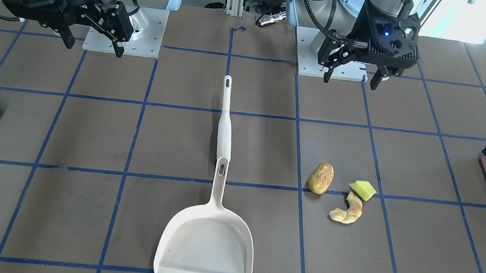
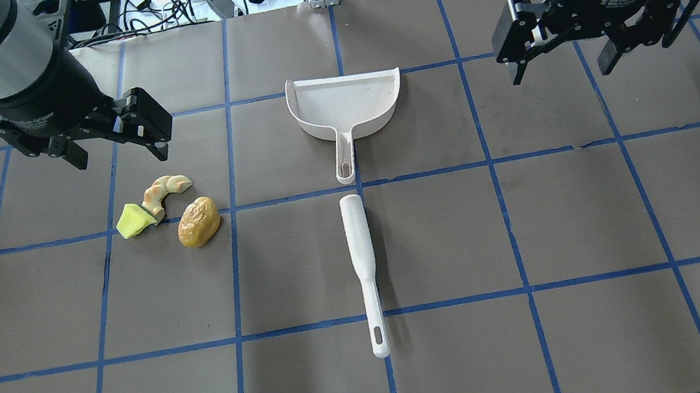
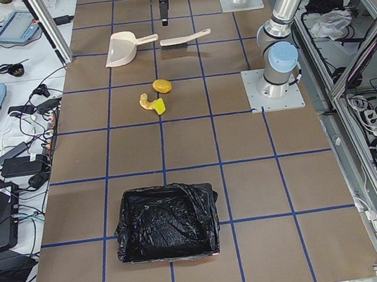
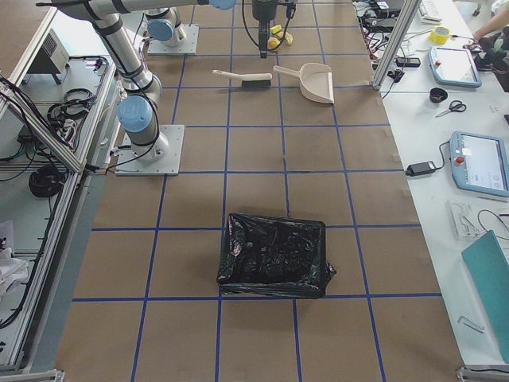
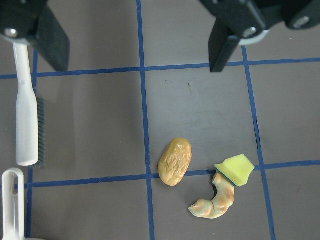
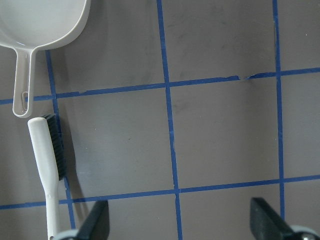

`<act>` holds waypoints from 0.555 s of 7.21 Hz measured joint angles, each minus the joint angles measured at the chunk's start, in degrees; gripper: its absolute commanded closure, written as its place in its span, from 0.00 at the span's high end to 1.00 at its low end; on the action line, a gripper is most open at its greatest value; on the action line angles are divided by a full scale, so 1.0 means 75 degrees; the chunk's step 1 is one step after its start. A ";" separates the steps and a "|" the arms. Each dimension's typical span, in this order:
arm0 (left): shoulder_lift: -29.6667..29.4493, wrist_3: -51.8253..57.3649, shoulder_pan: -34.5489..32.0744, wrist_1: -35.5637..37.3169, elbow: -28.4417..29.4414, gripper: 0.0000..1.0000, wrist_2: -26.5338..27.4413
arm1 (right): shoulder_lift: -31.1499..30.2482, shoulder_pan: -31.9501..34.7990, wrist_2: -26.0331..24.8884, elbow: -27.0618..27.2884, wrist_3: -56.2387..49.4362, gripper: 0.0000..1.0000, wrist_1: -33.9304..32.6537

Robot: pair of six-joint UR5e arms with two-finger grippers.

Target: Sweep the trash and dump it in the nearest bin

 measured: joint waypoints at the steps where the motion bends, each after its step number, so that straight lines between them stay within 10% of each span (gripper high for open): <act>1: -0.0004 0.0000 0.0000 0.0012 -0.0005 1.00 0.0000 | -0.0003 0.0000 -0.0003 0.0000 0.0000 1.00 0.0008; 4: 0.0002 0.0024 0.0000 0.0027 -0.0047 1.00 0.0047 | 0.0006 0.0000 -0.0007 -0.0002 0.0000 1.00 0.0092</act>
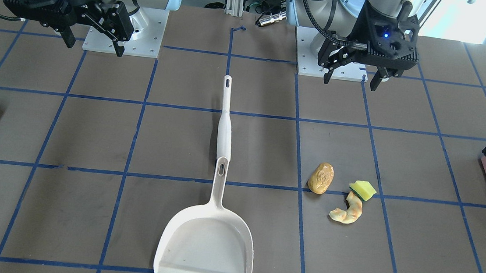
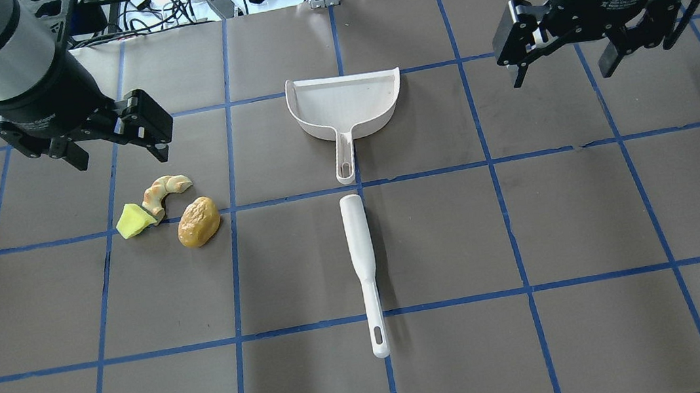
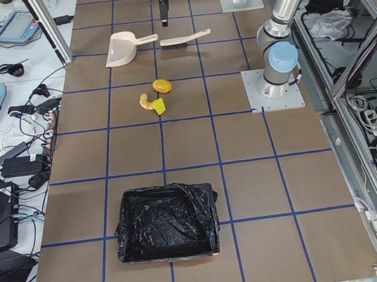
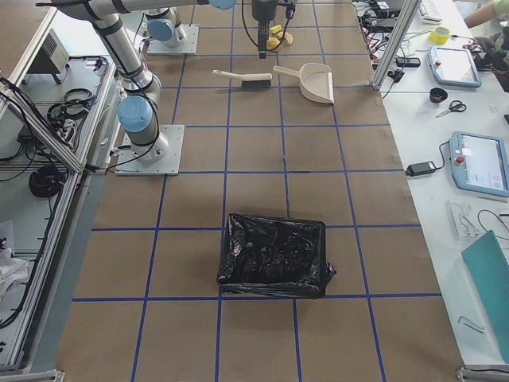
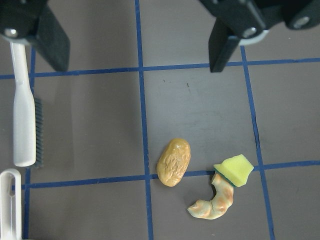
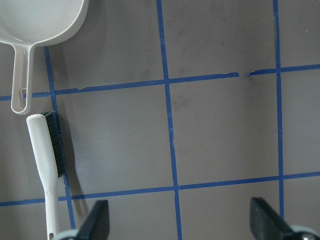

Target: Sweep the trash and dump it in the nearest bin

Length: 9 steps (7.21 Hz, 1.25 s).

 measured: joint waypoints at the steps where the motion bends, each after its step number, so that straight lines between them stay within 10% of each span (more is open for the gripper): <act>1: -0.0006 0.0005 0.0003 0.0009 0.0002 1.00 0.0013 | 0.0005 0.0000 -0.0005 -0.0009 0.0000 1.00 0.0007; 9: -0.1257 -0.0580 -0.0060 0.1239 0.0109 1.00 -0.0474 | 0.0080 -0.0006 0.0006 -0.0132 0.0012 1.00 0.0021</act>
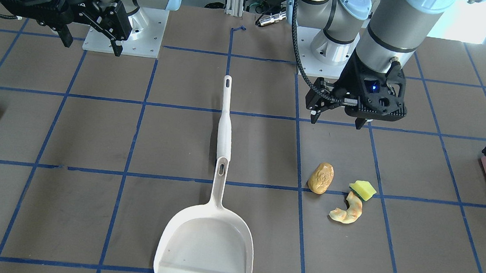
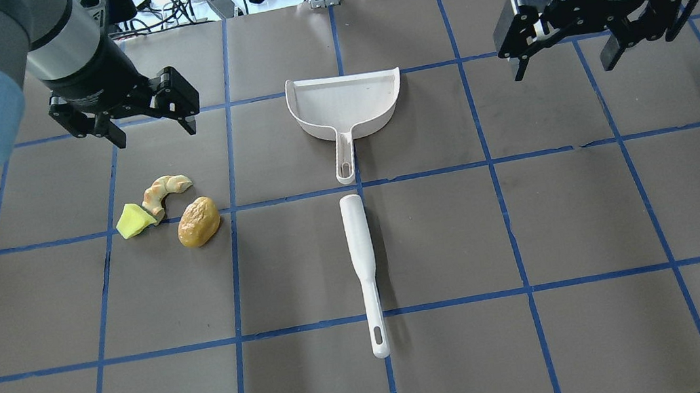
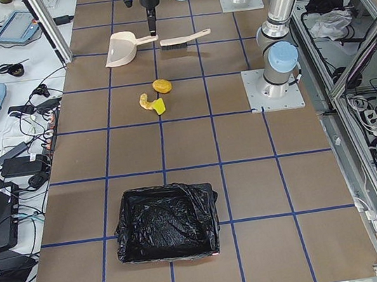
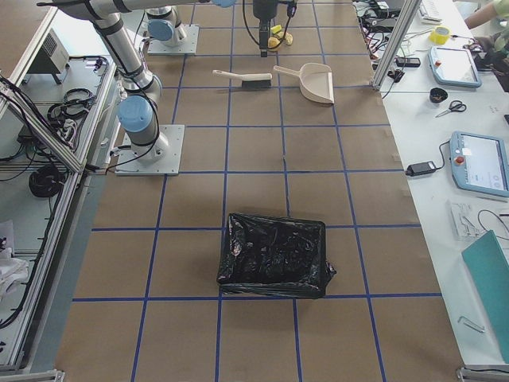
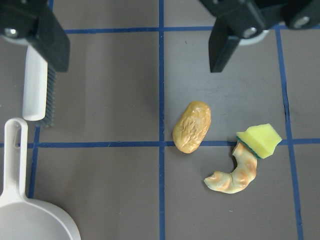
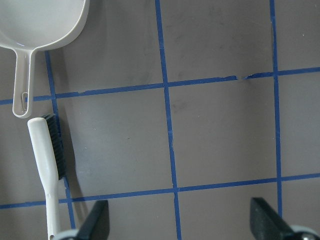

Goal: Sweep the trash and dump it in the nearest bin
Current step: 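Move the left gripper to the dustpan handle while the right gripper reaches the brush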

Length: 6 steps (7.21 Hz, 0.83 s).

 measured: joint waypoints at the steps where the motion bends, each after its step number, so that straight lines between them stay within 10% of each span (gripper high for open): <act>1: -0.0346 -0.0118 -0.0181 0.0243 0.0149 1.00 -0.0048 | 0.0033 0.0002 0.0052 0.0022 0.0014 1.00 -0.0014; 6: -0.2376 -0.0901 -0.1412 0.0432 0.1657 1.00 -0.0014 | 0.0205 0.0623 0.0230 0.0408 0.0195 0.96 -0.0087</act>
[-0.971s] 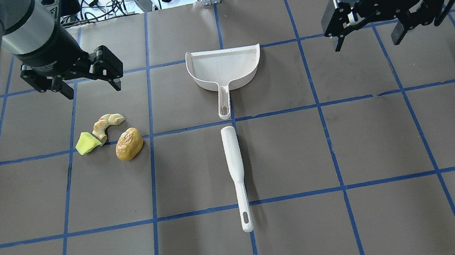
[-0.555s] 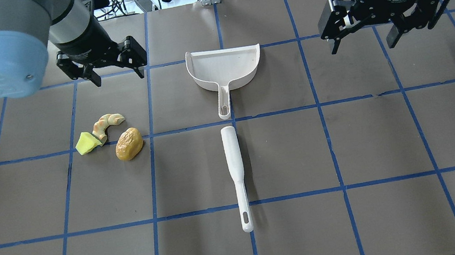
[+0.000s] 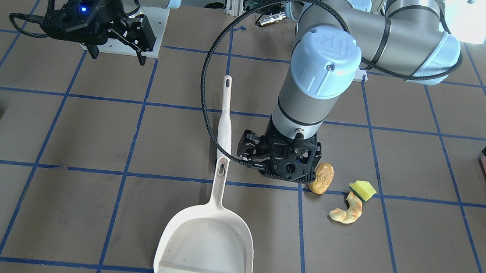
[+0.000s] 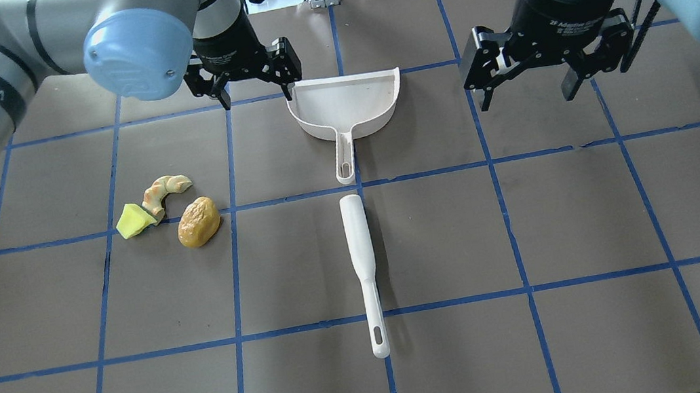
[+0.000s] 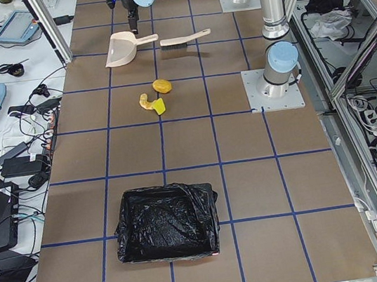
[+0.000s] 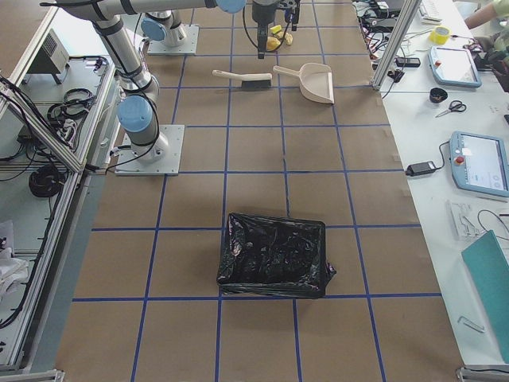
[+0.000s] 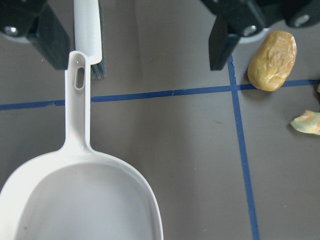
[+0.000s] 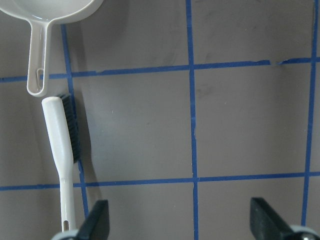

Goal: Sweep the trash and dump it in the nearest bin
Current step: 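Move the left gripper to the dustpan handle while the right gripper reaches the brush, then grasp the dustpan handle with the left gripper while the right grasps the brush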

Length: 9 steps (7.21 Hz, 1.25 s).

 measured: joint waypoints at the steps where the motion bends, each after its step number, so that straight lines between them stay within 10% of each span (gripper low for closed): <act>1: -0.0374 -0.0130 -0.0173 0.0153 0.0193 1.00 -0.0033 | -0.0010 0.0273 -0.0007 0.0296 0.0111 0.96 -0.0012; 6: -0.1379 -0.0530 -0.0730 0.1322 -0.0309 1.00 -0.0274 | -0.0052 0.2112 0.0077 0.2829 0.1927 0.92 -0.2352; 9: -0.1473 -0.0736 -0.0927 0.1954 -0.0731 0.79 -0.0388 | 0.0948 0.3140 0.0112 0.3692 0.2899 0.90 -0.4483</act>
